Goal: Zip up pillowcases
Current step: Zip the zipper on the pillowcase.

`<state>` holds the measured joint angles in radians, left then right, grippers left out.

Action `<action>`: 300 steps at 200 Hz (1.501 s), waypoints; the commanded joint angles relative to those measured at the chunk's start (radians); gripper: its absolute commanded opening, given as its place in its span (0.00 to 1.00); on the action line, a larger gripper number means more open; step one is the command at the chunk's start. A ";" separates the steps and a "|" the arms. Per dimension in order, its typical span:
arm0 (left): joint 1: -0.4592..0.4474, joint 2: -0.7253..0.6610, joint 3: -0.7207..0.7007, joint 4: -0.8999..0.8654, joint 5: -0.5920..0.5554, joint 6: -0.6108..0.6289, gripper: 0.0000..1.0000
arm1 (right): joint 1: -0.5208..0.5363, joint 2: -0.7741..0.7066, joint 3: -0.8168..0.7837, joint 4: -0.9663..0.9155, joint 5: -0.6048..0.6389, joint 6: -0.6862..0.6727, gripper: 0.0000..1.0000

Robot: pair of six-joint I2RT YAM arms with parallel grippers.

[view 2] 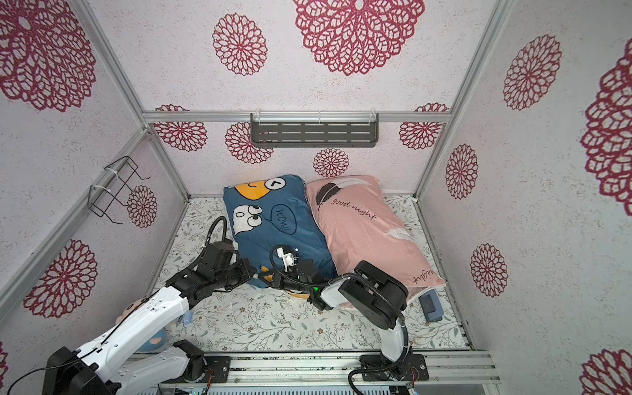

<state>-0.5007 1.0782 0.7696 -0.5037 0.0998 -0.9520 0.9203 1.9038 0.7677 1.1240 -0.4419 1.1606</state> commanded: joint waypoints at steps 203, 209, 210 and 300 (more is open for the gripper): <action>0.088 -0.161 -0.097 -0.072 -0.125 -0.004 0.00 | 0.015 -0.157 0.017 -0.426 0.114 -0.149 0.00; 0.094 -0.168 -0.103 -0.070 -0.124 -0.005 0.00 | 0.016 -0.162 0.016 -0.439 0.122 -0.151 0.00; 0.094 -0.169 -0.104 -0.070 -0.125 -0.005 0.00 | 0.016 -0.163 0.015 -0.439 0.124 -0.152 0.00; 0.167 -0.217 -0.178 -0.064 -0.123 -0.003 0.00 | 0.018 -0.243 0.002 -0.649 0.217 -0.181 0.00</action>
<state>-0.3729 0.8871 0.6090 -0.5613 0.0288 -0.9474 0.9482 1.6981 0.7826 0.6003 -0.3115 1.0100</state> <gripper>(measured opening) 0.055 0.046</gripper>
